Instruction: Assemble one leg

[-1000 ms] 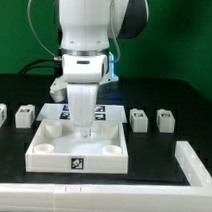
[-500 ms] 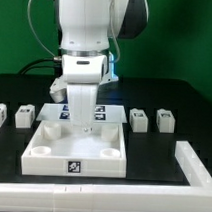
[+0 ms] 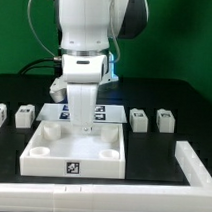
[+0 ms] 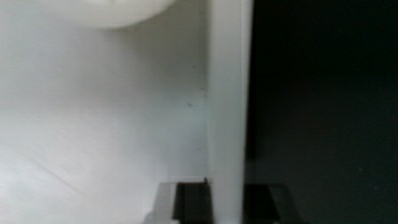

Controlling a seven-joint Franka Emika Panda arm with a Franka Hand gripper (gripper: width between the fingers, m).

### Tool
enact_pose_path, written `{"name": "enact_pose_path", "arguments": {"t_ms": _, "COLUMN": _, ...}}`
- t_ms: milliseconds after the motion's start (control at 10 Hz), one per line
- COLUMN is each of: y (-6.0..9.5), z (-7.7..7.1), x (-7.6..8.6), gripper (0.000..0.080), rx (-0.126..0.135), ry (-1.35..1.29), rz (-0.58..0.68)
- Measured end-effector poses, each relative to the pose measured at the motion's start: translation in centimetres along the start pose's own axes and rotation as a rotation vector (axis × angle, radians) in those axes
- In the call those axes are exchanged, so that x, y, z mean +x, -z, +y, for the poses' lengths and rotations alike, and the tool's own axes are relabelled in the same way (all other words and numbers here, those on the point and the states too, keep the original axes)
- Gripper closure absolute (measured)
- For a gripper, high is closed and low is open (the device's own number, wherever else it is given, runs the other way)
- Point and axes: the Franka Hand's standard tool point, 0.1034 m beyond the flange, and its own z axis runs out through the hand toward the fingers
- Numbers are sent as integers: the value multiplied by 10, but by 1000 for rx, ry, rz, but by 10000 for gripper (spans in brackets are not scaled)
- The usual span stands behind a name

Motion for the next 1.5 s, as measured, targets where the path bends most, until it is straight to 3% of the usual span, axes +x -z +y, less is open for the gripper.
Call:
{"name": "enact_pose_path", "arguments": {"t_ms": 100, "y": 0, "z": 2, "x": 1, "gripper": 742, "rx": 1, "ry": 7, "rz": 0}}
{"name": "enact_pose_path", "arguments": {"t_ms": 200, "y": 0, "z": 13, "x": 8, "gripper": 742, "rx": -2, "ry": 32, "rz": 5}}
{"name": "enact_pose_path", "arguments": {"t_ms": 800, "y": 1, "z": 56, "x": 89, "gripper": 741, "rx": -36, "ry": 16, "rz": 66}}
{"name": "enact_pose_path", "arguments": {"t_ms": 1000, "y": -2, "z": 65, "x": 95, "gripper": 741, "rx": -36, "ry": 25, "rz": 68}}
{"name": "enact_pose_path", "arguments": {"t_ms": 1500, "y": -2, "z": 64, "x": 94, "gripper": 740, "rx": -25, "ry": 20, "rz": 64}}
